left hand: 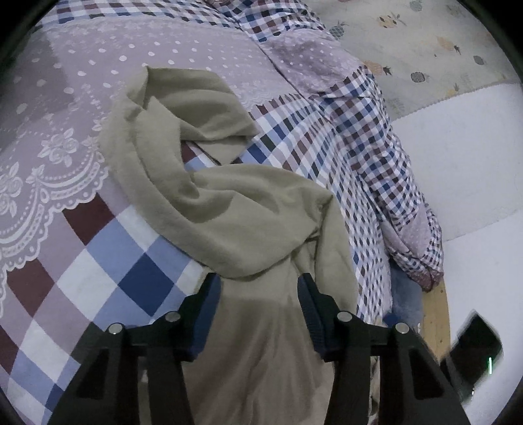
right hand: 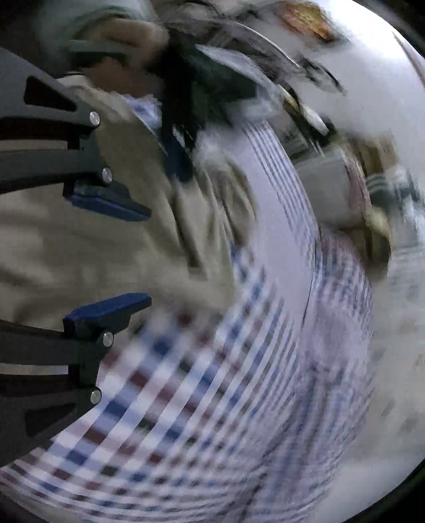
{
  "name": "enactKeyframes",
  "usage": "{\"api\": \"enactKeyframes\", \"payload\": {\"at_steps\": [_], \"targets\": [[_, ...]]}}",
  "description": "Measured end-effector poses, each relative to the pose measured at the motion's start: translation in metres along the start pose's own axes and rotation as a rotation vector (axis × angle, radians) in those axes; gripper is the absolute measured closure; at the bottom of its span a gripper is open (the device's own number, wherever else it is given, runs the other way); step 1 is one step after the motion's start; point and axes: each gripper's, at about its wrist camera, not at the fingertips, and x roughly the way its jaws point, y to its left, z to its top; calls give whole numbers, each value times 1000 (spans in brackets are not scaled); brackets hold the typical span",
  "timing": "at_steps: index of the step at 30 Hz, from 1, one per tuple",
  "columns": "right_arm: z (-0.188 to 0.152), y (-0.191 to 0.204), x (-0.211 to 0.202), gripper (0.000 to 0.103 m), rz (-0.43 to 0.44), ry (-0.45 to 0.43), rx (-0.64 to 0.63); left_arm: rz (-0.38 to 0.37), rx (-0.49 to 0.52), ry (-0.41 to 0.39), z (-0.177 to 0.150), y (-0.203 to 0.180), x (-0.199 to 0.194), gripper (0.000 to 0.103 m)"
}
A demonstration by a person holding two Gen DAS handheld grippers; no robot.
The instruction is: Fold clothes
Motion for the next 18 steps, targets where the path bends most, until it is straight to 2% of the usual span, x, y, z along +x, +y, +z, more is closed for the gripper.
{"api": "enactKeyframes", "payload": {"at_steps": [2,6,9,11,13,18], "targets": [[8,-18,12,52,10,9,72,-1,3,5,0,-1,2,53],[5,-8,36,54,24,78,11,-4,-1,9,1,1,3,54],[0,10,31,55,50,85,-69,-6,-6,10,2,3,3,54],[-4,15,36,57,-10,122,-105,-2,-4,7,0,3,3,54],[-9,18,41,72,-73,159,-142,0,0,6,-1,2,3,54],[-11,-8,28,74,-140,150,-64,-7,-10,6,-1,5,3,54]]}}
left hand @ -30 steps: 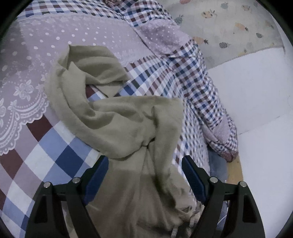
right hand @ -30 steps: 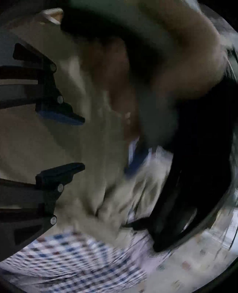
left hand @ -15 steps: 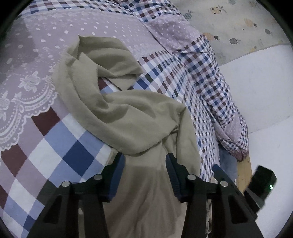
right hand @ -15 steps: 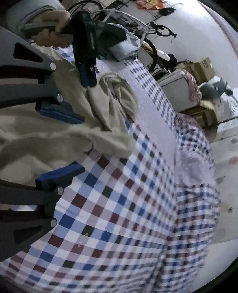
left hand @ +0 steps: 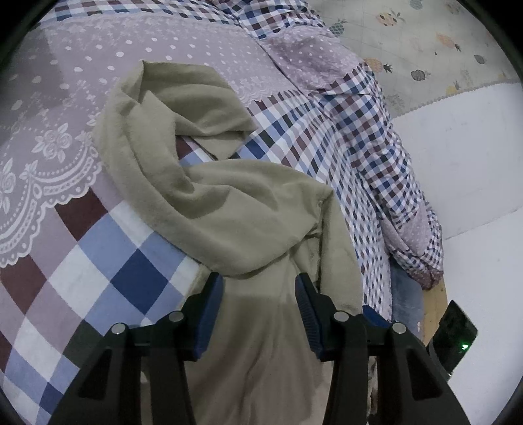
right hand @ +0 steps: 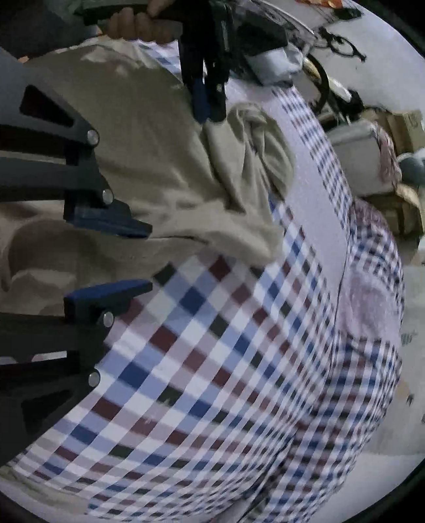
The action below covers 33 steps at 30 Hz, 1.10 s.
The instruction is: Fold clothes
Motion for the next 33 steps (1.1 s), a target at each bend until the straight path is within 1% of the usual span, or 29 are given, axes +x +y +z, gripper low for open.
{"api": "enactKeyframes", "payload": {"at_steps": [5,9,11,14,18,21,22,23,25,28,30,32,33], "targets": [[-1,0,6,75,-56,39,-39,5,3,0,0,-1,1,54],[0,-13,2,75,-94,40,1,0,-4,2,1,0,0,54],[-3,-16,7,74,-101,58,-7,-2,-7,3,1,0,0,54],[-1,-6,12,74,-115,75,-54,-1,-6,3,1,-1,1,54],[14,15,29,74,-147,93,-138,2,5,6,0,-3,2,54],[26,26,50,75,-165,113,-173,-5,10,12,0,-4,3,54],[28,28,57,87,-173,123,-178,-10,10,15,0,-5,4,54],[30,28,55,102,-185,107,-182,-15,10,19,0,-5,5,54],[32,29,50,102,-209,72,-191,-33,8,22,0,-6,5,54],[35,38,-1,102,-253,-127,-148,-60,7,16,0,-8,3,54],[29,59,-45,101,-242,-292,-166,-65,8,11,0,-8,1,54],[14,86,-77,101,-169,-384,-244,-62,5,14,1,-5,1,54],[7,99,-81,101,-143,-381,-288,-60,2,14,1,-4,1,54]]}}
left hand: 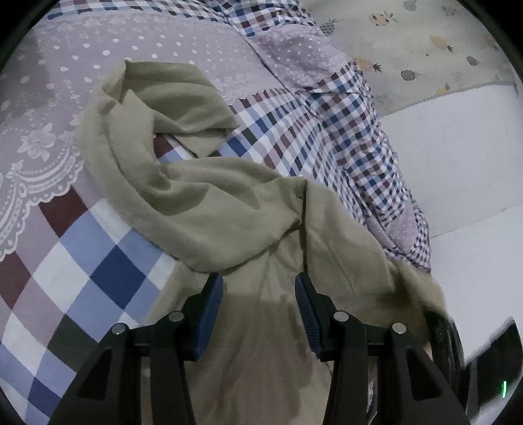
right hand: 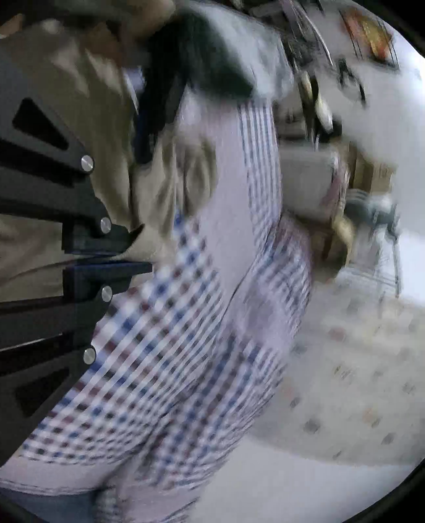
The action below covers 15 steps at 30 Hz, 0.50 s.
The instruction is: Fold clothes
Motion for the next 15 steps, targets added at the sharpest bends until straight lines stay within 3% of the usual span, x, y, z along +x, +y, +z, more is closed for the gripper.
{"api": "enactKeyframes", "payload": {"at_steps": [4,7,9,13,15], "targets": [[-34,54,5,100,149,158,-164,8,-9,-7,2,3,-2,54],[-70,85,21,98,144,327,-302,16,-12,-10,2,4,-2,54],[-79,88,12,91,168,348,-291,24,-14,-8,2,5,-1,54],[-85,94,-15,61,231,339,-249,32,-12,0,0,6,2,54],[-78,95,-30,60,272,312,-212,32,-3,6,-1,5,2,54]]}}
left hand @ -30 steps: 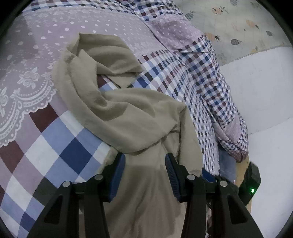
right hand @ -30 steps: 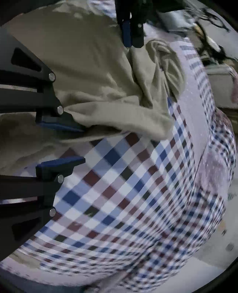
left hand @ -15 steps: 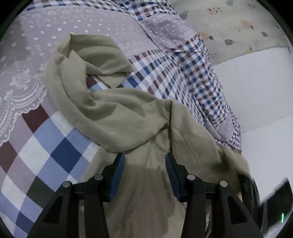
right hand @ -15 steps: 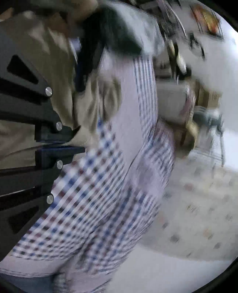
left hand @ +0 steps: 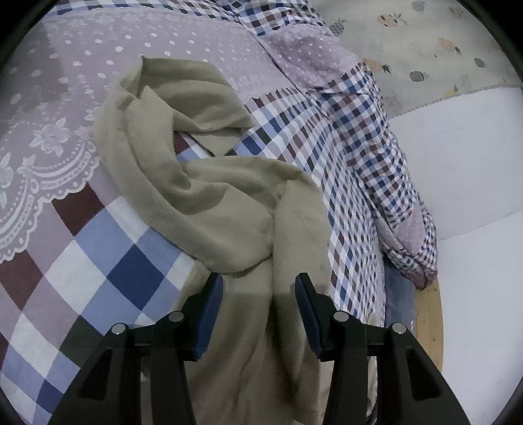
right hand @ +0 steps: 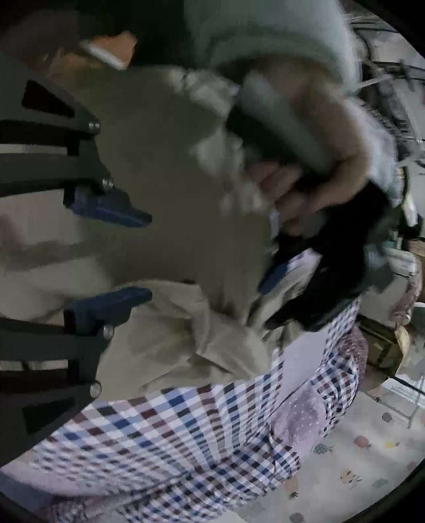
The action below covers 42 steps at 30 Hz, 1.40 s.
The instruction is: Fold clothes
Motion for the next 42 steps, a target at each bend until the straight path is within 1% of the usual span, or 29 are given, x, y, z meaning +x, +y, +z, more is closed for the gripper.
{"api": "enactKeyframes", "payload": {"at_steps": [2,3,4,5,7,10,12,14,15,16,18,19,20,22,23,25,27,29,30,31,32,35,37,40,42], "targets": [[4,-6,-12,59,44,-51,67,1,5,4,-1,-1,1,54],[7,-14,-14,57,44,-73,125,2,3,4,-1,-2,1,54],[11,-21,-17,57,44,-95,184,2,0,3,-1,-1,1,54],[20,-33,-14,57,24,-97,254,3,-2,1,-1,-1,0,54],[25,-52,-10,57,-2,-113,399,5,-6,-5,-1,0,-1,54],[38,-48,0,57,-67,-108,414,6,-9,-10,0,1,-3,54],[45,-34,14,58,-76,-75,371,2,-9,-7,0,1,-3,54],[46,-24,31,61,-93,-30,346,-3,-5,-1,0,1,-2,54],[45,-21,40,73,-100,-7,339,-7,-3,2,0,0,-2,54],[43,-19,45,97,-112,1,343,-11,0,4,0,-1,-2,54],[40,-14,48,98,-110,-10,348,-15,8,6,-1,-2,-3,54],[40,-7,46,98,-106,-31,319,-14,10,5,-1,-3,-3,54],[41,6,42,98,-97,-62,254,-11,10,4,-1,-2,-4,54],[38,31,39,98,-82,-74,111,-6,3,3,0,-1,-4,54],[35,39,42,98,-83,-52,71,-5,2,4,-1,0,-5,54],[25,45,44,96,-82,-26,63,0,6,6,-1,0,-5,54],[17,44,39,93,-81,-26,90,5,17,13,-2,-2,-6,54],[12,45,31,77,-77,-47,124,10,34,24,-5,-4,-6,54],[10,45,25,62,-77,-67,142,13,47,30,-7,-6,-7,54],[8,44,19,58,-79,-93,163,17,65,38,-9,-8,-9,54],[4,45,11,58,-77,-127,190,22,84,45,-11,-10,-10,54],[-7,44,-7,58,-103,-175,272,39,145,70,-19,-16,-16,54],[-16,33,-20,58,-120,-212,340,44,176,96,-27,-18,-20,54],[-44,21,-42,56,-193,-263,459,28,207,155,-50,-18,-28,54],[-66,12,-56,52,-240,-293,544,-7,203,203,-67,-18,-33,54]]}}
